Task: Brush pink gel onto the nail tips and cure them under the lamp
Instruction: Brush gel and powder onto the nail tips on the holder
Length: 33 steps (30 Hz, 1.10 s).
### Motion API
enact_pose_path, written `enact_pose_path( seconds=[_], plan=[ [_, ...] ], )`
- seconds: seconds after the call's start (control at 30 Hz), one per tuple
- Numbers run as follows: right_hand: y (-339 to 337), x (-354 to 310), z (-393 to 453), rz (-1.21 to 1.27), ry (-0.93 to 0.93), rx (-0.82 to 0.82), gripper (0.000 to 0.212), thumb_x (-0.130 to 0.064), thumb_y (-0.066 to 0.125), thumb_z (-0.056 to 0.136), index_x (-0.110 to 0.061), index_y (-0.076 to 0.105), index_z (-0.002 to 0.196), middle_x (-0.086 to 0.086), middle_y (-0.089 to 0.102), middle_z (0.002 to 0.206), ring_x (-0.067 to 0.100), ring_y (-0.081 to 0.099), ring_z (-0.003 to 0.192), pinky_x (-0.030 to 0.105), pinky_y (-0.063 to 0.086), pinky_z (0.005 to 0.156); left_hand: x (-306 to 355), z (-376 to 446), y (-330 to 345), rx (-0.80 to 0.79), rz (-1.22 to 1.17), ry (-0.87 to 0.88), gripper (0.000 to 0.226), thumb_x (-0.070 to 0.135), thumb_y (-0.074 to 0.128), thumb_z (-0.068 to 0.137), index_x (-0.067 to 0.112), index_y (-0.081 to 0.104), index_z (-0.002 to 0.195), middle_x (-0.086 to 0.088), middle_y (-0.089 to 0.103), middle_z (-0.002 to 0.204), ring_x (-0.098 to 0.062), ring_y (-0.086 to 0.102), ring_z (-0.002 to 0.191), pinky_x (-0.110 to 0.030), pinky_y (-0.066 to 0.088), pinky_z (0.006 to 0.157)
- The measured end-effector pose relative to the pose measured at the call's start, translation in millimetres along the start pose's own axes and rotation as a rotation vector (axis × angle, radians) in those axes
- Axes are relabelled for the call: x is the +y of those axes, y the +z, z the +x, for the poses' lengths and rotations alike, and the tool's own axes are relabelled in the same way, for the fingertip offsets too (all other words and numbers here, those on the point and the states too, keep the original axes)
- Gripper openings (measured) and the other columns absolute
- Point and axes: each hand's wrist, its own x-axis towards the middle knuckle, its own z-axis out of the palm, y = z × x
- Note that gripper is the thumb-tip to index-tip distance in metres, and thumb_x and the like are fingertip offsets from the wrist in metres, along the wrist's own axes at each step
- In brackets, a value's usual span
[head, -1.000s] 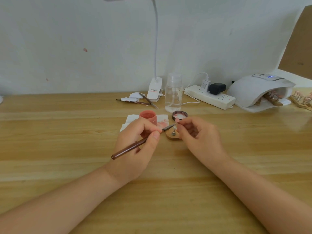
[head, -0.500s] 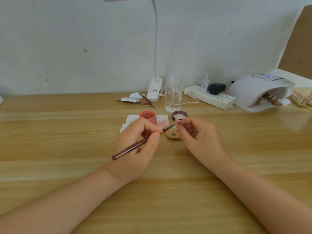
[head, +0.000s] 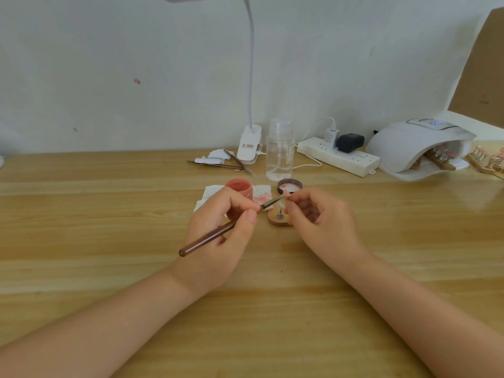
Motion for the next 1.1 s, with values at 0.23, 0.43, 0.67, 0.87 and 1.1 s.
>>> enact_pose_path(
  seconds=[0.23,0.43,0.67,0.87,1.1],
  plan=[
    [-0.9,0.7,0.4,-0.002,-0.001,-0.013,0.006,-0.013,0.065,0.086,-0.018,0.067,0.087,-0.006,0.067,0.072,0.010,0.064,0.069,0.031,0.051,0.079,-0.9,-0.2,1.2,-0.045,0.023,-0.016,0.009,0.027,0.053,0.086,0.027,0.061,0.091,0.010,0.066,0.084,0.002,0.061,0.087,-0.007,0.041,0.077],
    [-2.2,-1.6,0.2,-0.006,0.008,-0.019,0.006,-0.011,0.065,0.087,-0.017,0.067,0.087,-0.004,0.067,0.073,0.012,0.063,0.069,0.033,0.052,0.078,-1.5,0.6,0.0,-0.021,-0.012,-0.026,0.008,0.028,0.052,0.087,0.031,0.059,0.090,0.014,0.067,0.085,-0.001,0.062,0.086,-0.009,0.042,0.078],
    [-1.8,-3.1,-0.3,-0.012,-0.006,-0.022,0.007,-0.009,0.064,0.087,-0.015,0.068,0.088,-0.004,0.067,0.073,0.014,0.065,0.069,0.041,0.052,0.079,-2.5,1.1,1.0,-0.038,0.008,-0.035,0.009,0.030,0.054,0.087,0.032,0.060,0.093,0.015,0.068,0.089,0.003,0.062,0.097,-0.008,0.042,0.081],
    [-0.9,-0.2,-0.3,-0.020,-0.004,-0.010,0.007,-0.012,0.064,0.086,-0.019,0.067,0.086,-0.005,0.067,0.072,0.013,0.065,0.070,0.047,0.049,0.086,-3.6,0.2,-1.7,0.004,-0.039,-0.042,0.008,0.030,0.050,0.086,0.027,0.058,0.086,0.005,0.065,0.079,-0.008,0.061,0.080,-0.016,0.045,0.073],
    [-0.9,-0.1,-0.1,-0.025,-0.020,-0.020,0.007,-0.011,0.064,0.087,-0.017,0.068,0.088,-0.006,0.067,0.072,0.011,0.064,0.069,0.041,0.053,0.080,-3.2,1.0,2.8,-0.019,-0.031,-0.059,0.009,0.031,0.055,0.087,0.036,0.059,0.091,0.016,0.069,0.091,-0.001,0.064,0.092,-0.010,0.045,0.079]
  ],
)
